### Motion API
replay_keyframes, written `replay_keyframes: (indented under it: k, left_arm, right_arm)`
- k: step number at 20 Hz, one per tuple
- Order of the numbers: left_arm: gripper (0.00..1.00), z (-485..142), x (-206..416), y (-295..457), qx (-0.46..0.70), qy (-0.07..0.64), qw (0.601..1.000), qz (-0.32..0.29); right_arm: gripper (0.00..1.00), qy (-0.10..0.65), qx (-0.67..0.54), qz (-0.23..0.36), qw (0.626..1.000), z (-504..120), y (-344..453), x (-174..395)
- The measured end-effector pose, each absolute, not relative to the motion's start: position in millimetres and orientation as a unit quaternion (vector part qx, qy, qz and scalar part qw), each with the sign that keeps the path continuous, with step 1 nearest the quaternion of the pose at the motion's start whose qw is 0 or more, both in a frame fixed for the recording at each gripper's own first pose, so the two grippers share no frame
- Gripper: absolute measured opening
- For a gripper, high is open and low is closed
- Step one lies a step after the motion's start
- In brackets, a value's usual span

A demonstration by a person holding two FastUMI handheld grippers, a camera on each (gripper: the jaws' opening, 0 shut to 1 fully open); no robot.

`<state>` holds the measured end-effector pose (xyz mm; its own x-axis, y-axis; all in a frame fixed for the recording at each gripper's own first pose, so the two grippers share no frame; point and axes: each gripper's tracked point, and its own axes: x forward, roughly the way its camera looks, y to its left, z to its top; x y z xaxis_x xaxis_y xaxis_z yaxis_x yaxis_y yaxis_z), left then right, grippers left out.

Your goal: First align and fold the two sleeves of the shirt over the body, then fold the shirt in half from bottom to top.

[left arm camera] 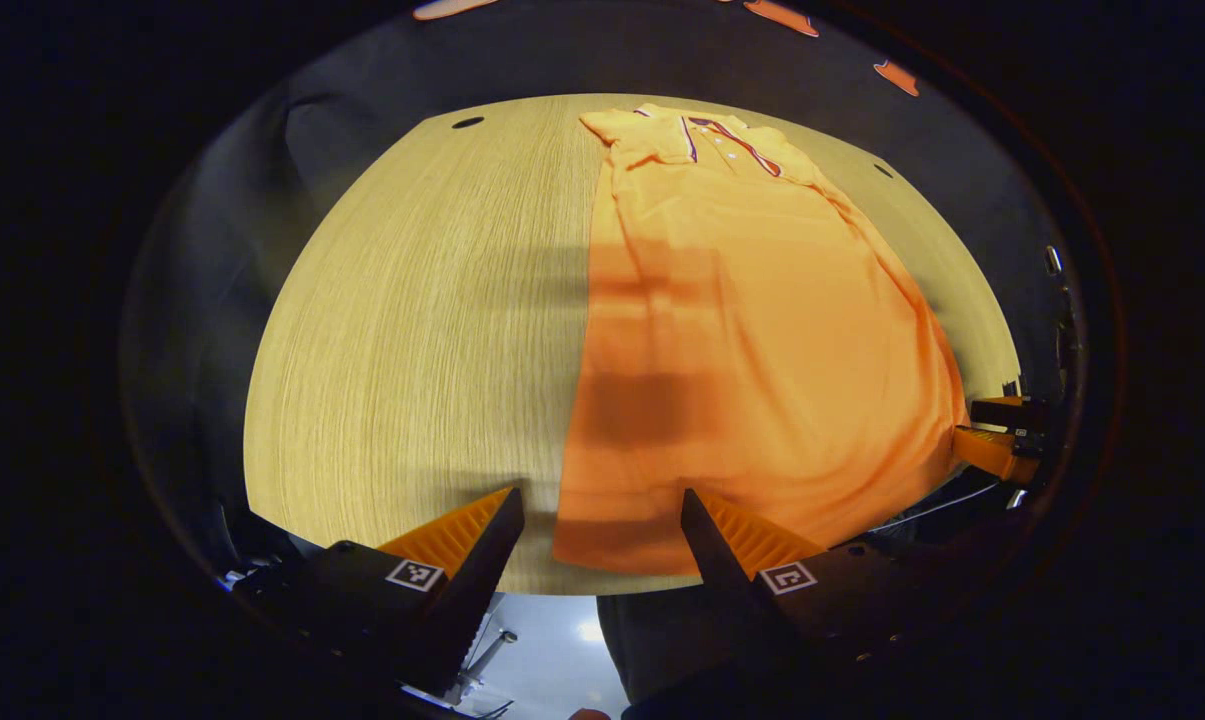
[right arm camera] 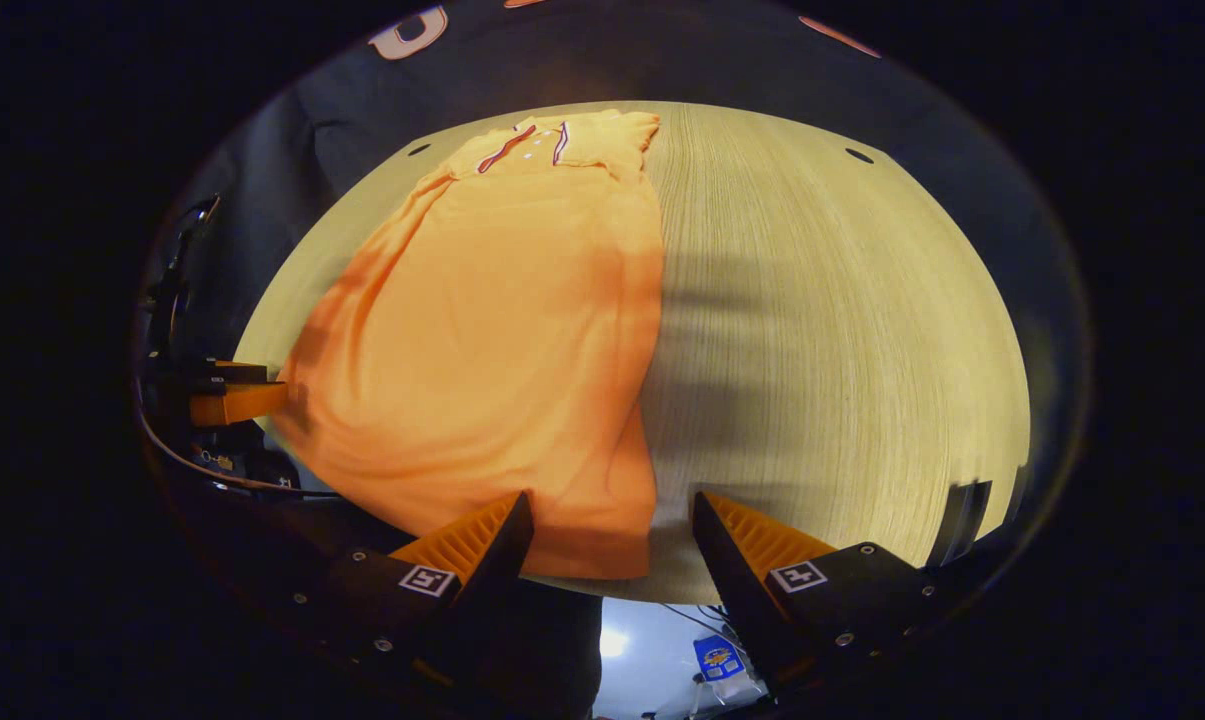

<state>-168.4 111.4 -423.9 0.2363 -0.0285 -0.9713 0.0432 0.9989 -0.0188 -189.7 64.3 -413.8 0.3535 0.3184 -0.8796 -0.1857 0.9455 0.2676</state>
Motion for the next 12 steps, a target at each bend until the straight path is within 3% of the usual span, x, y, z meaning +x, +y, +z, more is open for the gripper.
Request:
replay_keyframes:
  k: [4,5,7,8,9,10,11,12]
  left_arm:
    - [0.98,-434.7,-182.1,111.5,0.015,0.657,0.753,-0.017]
    - [0.99,-432.6,-177.8,109.9,0.018,0.648,0.761,-0.02]
    - [0.96,-434.2,-178.8,106.3,0.018,0.657,0.754,-0.023]
    - [0.82,-433.5,-178.7,102.6,0.015,0.658,0.752,-0.023]
    - [0.58,-434.1,-177.9,96.3,0.009,0.659,0.751,-0.029]
    - [0.34,-434.5,-178.0,95.4,0.009,0.663,0.748,-0.028]
    - [0.09,-434.9,-180.6,90.1,0.011,0.669,0.742,-0.041]
    - [0.1,-434.4,-179.6,85.3,0.005,0.668,0.742,-0.052]
  right_arm:
    - [0.96,0.553,0.052,0.143,0.819,-416.8,67.3,-186.4]
    - [0.94,0.559,0.046,0.144,0.816,-416.0,68.3,-189.6]
    - [0.75,0.57,0.049,0.151,0.806,-415.0,74.0,-194.2]
    - [0.65,0.572,0.051,0.15,0.805,-416.4,73.2,-193.9]
    - [0.51,0.574,0.065,0.13,0.806,-417.1,68.8,-193.5]
    - [0.24,0.575,0.1,0.13,0.801,-415.4,74.7,-193.4]
    - [0.2,0.595,0.137,0.168,0.774,-411.6,94.9,-209.3]
    - [0.17,0.606,0.162,0.172,0.759,-413.8,102.4,-229.6]
